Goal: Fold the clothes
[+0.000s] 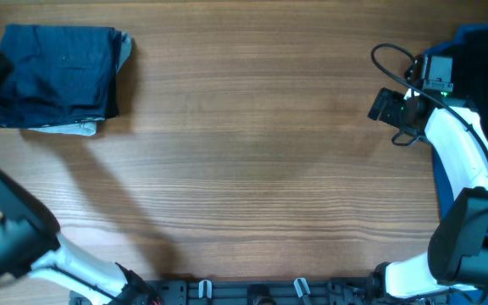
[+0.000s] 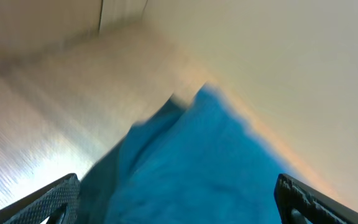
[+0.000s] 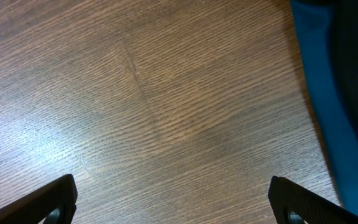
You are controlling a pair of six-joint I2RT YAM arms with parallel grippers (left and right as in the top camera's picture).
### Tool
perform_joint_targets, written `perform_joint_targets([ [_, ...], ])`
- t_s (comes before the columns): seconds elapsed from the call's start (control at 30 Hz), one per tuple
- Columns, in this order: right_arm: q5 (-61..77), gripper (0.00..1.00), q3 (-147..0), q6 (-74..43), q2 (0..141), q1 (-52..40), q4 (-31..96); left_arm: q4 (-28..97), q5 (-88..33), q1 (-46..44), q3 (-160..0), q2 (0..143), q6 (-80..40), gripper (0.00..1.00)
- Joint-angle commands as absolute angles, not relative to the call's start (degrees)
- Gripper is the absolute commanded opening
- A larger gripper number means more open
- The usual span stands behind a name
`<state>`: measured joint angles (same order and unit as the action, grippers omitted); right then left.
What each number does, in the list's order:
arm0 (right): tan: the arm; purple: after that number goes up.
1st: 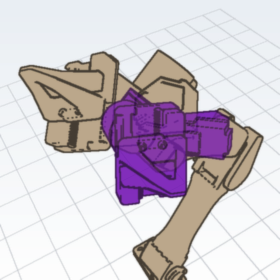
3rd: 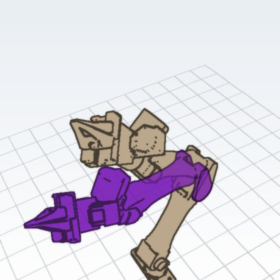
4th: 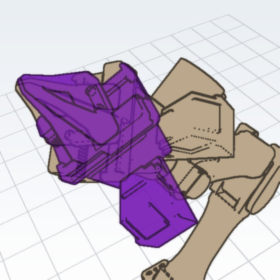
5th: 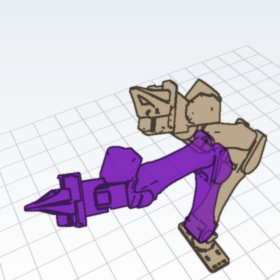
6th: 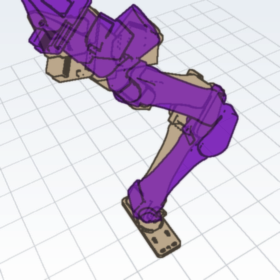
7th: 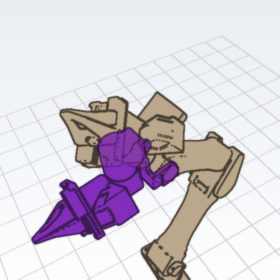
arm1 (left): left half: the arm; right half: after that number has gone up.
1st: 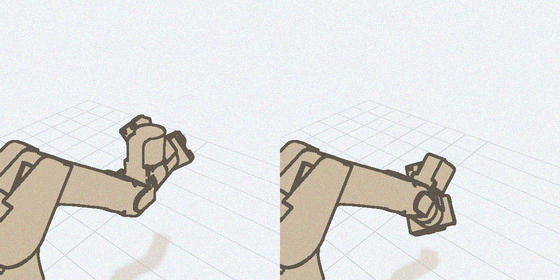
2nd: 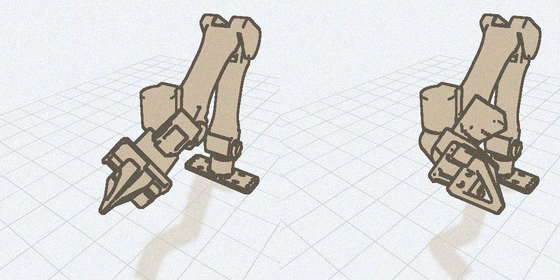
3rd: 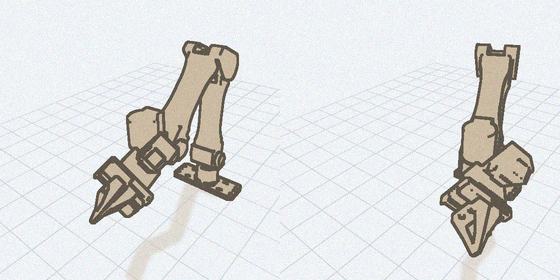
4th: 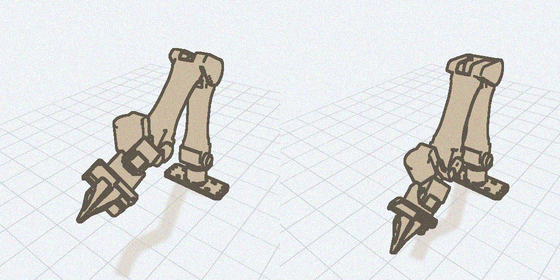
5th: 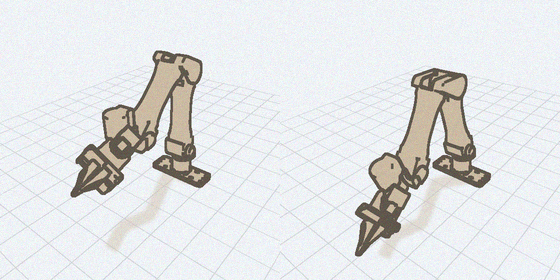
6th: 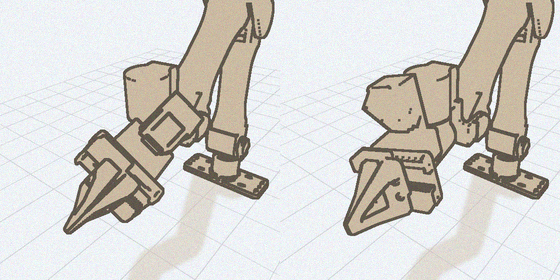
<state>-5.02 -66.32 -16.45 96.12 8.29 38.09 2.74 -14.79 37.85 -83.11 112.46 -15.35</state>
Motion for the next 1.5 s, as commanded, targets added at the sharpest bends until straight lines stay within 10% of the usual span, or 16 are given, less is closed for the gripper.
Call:
perform_joint_targets([
  [0.0,-6.0,1.00,-67.1,-16.9,95.8,8.2,37.9,6.9,-16.6,37.2,-84.0,100.9,-15.5,1.00],
  [0.03,-6.0,1.00,-67.1,-16.9,95.8,8.2,37.9,8.6,-18.0,36.9,-84.0,100.6,-15.5,0.99],
  [0.13,-6.0,1.00,-67.1,-16.9,95.8,8.2,37.9,18.6,-20.1,36.0,-84.0,102.1,-15.5,0.26],
  [0.17,-6.0,1.00,-67.1,-16.9,95.8,8.2,37.9,21.3,-20.1,35.7,-84.0,103.0,-15.4,0.23],
  [1.47,-6.0,1.00,-67.1,-16.9,95.8,8.2,37.9,27.8,-11.9,41.1,-87.0,113.8,-28.8,0.12],
])
